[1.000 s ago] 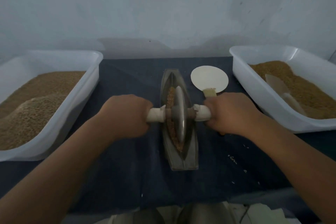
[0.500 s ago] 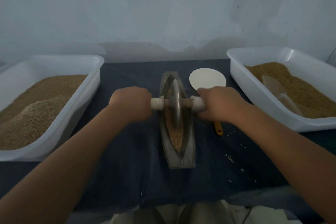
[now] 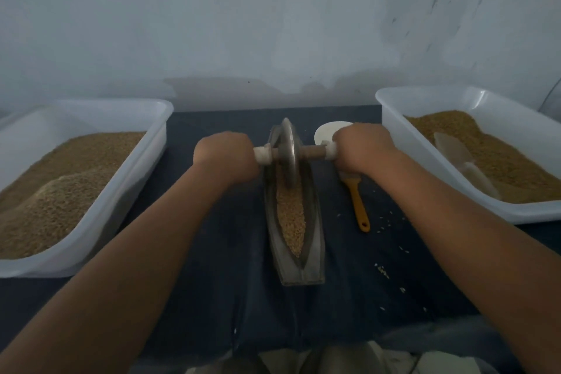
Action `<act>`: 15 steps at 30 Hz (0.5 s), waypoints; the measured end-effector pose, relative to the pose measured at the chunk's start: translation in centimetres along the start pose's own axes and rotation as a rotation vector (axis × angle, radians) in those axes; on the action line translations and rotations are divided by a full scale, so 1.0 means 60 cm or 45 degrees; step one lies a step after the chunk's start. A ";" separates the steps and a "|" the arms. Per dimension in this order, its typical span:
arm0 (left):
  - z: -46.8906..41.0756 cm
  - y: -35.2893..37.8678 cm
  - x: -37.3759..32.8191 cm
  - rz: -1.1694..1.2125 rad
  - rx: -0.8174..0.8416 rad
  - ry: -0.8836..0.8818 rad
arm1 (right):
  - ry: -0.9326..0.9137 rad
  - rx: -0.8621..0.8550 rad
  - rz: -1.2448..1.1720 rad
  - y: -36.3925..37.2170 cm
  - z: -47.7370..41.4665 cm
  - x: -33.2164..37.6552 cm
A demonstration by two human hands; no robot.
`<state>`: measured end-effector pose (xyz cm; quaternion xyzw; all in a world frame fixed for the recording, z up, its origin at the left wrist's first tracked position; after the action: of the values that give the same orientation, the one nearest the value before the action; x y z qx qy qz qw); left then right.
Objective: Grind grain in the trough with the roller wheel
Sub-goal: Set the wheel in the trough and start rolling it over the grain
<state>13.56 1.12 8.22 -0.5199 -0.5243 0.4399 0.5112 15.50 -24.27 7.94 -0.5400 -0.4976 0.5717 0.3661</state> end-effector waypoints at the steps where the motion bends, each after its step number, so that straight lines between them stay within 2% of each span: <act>1: -0.004 -0.005 -0.005 -0.023 0.010 0.001 | -0.040 -0.004 -0.006 -0.001 -0.005 0.002; 7: 0.068 -0.003 -0.013 -0.181 -0.065 0.155 | -0.227 0.015 -0.271 0.021 0.103 0.020; 9: 0.092 0.009 -0.005 -0.196 -0.086 0.215 | -0.225 -0.014 -0.251 0.027 0.137 0.022; 15: 0.056 0.023 0.007 -0.065 0.045 0.154 | -0.184 0.037 -0.203 0.014 0.071 0.032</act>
<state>10.35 1.87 6.59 -0.5227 -0.4977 0.4038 0.5622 11.14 -23.39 6.30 -0.4508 -0.5558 0.5852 0.3814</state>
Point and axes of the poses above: each hand's wrist, its own z-axis away from the middle knuckle, its own y-axis out of the palm, x = y × z, the point moved 4 cm from there along -z, towards the middle knuckle, and after that the axes turned 3 degrees about -y, right-handed, at the moved point
